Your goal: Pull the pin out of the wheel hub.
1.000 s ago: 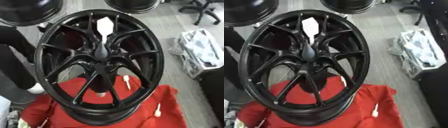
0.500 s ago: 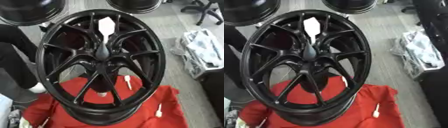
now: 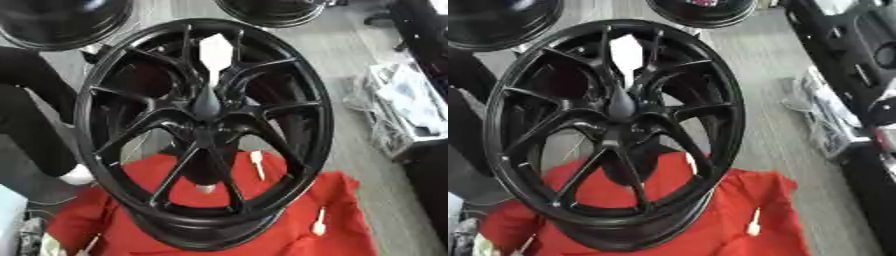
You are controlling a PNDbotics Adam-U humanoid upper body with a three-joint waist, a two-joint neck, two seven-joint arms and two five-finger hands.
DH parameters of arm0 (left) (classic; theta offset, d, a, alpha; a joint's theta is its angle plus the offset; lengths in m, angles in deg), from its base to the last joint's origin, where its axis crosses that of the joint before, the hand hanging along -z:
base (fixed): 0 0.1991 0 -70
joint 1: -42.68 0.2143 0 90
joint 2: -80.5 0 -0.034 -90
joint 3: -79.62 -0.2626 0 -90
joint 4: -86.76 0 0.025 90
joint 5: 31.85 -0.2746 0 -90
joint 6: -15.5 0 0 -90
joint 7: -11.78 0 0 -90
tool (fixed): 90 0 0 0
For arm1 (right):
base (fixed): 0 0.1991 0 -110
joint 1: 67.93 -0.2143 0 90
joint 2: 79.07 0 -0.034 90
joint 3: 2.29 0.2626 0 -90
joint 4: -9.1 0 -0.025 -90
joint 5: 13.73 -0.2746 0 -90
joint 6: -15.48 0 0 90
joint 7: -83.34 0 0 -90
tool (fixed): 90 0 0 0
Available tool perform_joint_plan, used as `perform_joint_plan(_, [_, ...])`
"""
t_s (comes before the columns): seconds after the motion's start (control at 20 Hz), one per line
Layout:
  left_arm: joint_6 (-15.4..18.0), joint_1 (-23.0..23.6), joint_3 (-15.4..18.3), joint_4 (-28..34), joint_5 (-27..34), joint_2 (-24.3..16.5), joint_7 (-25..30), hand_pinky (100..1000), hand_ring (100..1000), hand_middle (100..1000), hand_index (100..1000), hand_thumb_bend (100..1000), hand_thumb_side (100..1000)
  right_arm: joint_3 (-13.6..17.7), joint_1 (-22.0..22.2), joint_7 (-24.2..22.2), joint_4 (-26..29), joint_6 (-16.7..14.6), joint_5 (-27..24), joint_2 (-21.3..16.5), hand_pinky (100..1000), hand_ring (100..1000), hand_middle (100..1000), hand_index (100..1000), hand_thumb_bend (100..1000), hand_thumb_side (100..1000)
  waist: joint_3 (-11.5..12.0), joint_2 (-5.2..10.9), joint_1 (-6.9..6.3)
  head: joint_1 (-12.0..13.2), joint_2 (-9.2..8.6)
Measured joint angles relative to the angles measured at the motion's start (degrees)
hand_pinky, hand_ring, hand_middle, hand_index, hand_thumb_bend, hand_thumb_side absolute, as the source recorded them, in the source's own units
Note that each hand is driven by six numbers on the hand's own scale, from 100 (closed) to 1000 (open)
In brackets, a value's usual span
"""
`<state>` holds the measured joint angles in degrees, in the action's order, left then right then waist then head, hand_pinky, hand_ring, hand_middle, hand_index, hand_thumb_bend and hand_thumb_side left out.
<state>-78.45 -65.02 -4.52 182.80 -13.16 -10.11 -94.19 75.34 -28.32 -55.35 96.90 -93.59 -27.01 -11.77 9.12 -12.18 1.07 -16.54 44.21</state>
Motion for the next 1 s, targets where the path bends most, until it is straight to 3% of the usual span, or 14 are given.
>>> perform_joint_plan(0.45, [0.08, 0.07, 0.31, -0.01, 0.0, 0.0, -0.12, 699, 712, 624, 679, 100, 749, -2.76, 0.58, 3.98, -3.45, -3.99, 9.49, 3.0, 1000, 860, 792, 973, 100, 341, -0.53, 0.05, -0.03, 0.88, 0.0])
perform_joint_plan(1.0, [0.08, 0.12, 0.31, -0.03, 0.0, 0.0, -0.12, 701, 712, 624, 679, 100, 750, -3.98, 0.99, 6.69, -6.17, -6.69, 15.1, 4.35, 1000, 863, 796, 978, 100, 353, -0.56, 0.05, -0.17, 1.22, 0.0])
